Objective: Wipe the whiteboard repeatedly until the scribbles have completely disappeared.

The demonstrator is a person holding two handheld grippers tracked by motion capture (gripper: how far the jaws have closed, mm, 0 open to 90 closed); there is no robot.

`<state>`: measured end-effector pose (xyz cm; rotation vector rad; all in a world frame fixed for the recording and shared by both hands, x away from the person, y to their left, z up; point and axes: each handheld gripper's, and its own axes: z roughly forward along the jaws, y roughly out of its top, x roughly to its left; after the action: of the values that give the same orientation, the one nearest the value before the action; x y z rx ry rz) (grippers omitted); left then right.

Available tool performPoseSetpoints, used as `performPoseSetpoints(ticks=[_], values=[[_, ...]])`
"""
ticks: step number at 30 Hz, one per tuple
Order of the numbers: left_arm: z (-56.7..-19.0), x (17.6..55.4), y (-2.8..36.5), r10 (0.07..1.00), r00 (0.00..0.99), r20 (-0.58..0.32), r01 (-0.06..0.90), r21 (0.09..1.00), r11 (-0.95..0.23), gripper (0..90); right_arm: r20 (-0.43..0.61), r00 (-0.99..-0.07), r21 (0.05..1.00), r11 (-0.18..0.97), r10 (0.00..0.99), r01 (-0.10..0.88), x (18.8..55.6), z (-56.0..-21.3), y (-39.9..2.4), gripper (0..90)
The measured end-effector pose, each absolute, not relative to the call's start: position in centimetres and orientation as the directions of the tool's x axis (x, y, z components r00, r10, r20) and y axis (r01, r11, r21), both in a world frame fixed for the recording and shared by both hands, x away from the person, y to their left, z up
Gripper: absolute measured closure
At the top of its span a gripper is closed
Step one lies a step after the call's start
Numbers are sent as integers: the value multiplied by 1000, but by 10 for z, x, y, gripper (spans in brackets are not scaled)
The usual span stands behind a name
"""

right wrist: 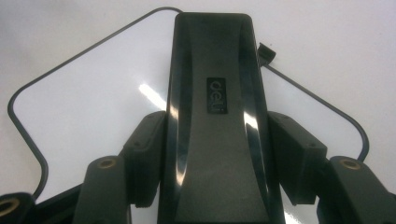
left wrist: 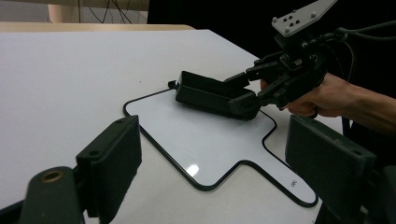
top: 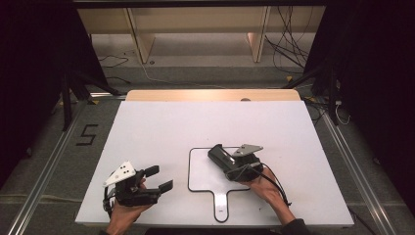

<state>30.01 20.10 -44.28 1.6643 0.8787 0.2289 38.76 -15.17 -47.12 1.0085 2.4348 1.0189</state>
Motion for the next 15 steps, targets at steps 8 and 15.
performPoseSetpoints(ticks=[8, 15], values=[[-443, 301, 201, 651, 697, -302, 424, 905, -34, 179, -14, -693, 740, 473, 721, 478, 390, -464, -153, 415], [-443, 300, 201, 648, 699, -303, 423, 905, -33, 179, -16, -682, 752, 458, 731, 474, 396, -456, -150, 414]])
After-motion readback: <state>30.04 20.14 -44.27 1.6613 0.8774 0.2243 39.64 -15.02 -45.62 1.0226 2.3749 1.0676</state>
